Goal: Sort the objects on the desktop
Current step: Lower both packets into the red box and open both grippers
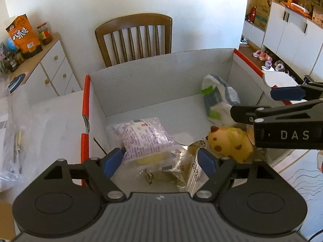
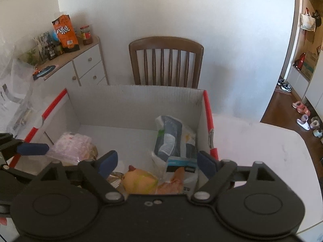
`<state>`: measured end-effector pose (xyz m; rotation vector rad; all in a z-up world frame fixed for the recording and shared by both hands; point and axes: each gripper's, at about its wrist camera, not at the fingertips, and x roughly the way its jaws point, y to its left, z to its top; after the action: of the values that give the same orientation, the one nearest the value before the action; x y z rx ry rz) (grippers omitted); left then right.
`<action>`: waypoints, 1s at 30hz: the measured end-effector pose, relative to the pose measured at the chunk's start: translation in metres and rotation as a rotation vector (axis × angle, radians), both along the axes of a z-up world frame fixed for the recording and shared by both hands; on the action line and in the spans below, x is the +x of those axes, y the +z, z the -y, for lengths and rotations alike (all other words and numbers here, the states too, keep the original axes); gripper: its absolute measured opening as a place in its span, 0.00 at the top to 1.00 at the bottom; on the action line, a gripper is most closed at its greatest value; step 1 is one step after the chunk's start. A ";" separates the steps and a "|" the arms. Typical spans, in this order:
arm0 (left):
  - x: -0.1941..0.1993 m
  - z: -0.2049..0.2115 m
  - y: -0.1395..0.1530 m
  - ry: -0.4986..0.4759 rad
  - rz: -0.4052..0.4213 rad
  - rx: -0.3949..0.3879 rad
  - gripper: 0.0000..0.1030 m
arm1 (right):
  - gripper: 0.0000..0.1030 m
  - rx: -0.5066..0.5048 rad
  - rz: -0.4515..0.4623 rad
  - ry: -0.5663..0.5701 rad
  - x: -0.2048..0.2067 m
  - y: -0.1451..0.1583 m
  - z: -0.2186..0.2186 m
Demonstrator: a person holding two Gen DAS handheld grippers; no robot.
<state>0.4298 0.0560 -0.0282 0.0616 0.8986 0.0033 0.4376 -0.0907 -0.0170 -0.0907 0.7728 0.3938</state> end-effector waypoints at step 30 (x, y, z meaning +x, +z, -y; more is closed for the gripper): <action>-0.069 -0.017 0.050 0.043 0.069 -0.096 0.13 | 0.07 0.026 0.078 0.039 -0.078 0.063 0.021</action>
<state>0.3604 0.0731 0.0217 -0.0470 0.8297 0.0026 0.3598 -0.1113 0.0461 -0.0961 0.6896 0.4349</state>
